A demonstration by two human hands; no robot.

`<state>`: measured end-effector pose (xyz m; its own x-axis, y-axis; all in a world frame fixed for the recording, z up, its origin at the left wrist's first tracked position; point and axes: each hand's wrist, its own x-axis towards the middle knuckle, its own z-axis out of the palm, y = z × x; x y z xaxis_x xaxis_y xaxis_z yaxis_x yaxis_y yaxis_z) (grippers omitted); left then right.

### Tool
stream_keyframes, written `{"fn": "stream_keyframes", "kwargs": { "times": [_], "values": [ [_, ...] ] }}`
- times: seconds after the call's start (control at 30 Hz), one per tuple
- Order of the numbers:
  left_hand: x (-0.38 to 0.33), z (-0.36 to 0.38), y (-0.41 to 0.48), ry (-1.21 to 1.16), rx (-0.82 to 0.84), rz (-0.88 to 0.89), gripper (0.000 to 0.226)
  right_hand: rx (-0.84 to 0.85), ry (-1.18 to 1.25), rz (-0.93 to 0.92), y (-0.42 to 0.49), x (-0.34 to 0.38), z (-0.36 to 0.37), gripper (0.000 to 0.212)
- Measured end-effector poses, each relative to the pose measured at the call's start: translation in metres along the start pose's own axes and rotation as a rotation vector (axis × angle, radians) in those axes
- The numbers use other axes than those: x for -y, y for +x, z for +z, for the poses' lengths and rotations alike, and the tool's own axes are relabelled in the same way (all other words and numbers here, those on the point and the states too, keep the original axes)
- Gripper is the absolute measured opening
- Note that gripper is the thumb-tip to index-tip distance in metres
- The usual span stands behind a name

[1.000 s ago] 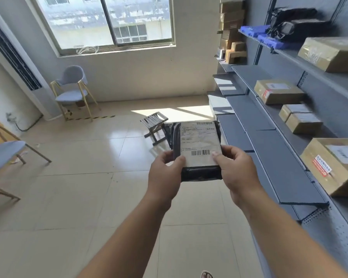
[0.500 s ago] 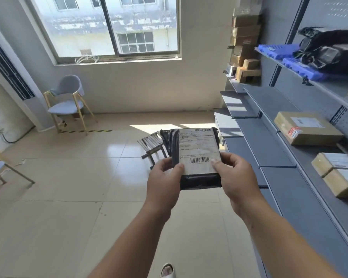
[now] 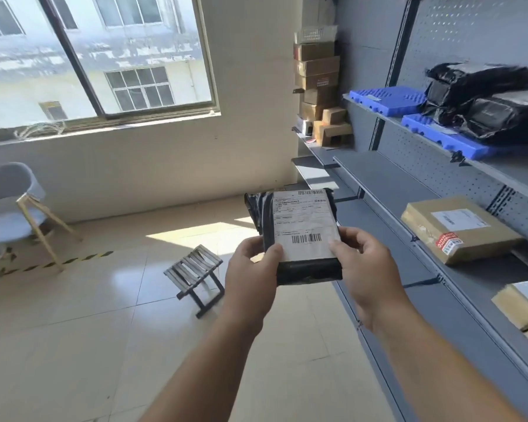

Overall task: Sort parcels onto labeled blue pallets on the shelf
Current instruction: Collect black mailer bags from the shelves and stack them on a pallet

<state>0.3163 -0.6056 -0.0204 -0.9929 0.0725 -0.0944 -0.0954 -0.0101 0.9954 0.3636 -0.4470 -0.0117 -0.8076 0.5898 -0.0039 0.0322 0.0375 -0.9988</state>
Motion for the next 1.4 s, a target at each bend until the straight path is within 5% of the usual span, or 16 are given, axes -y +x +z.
{"fn": "stream_keyframes", "kwargs": {
  "times": [0.67, 1.13, 1.4],
  "values": [
    [-0.048, 0.133, 0.326, -0.017, -0.080, 0.042, 0.033, 0.085, -0.027, -0.047, 0.365, 0.017, 0.066, 0.011],
    [-0.081, 0.194, 0.561, -0.025, 0.221, 0.046, 0.033, -0.225, -0.057, -0.113, 0.542, 0.038, 0.123, 0.012],
    [-0.093, 0.264, 0.611, -0.049, 0.455, 0.028, 0.026, -0.447, -0.086, -0.158, 0.581, 0.052, 0.091, 0.014]
  ]
}}
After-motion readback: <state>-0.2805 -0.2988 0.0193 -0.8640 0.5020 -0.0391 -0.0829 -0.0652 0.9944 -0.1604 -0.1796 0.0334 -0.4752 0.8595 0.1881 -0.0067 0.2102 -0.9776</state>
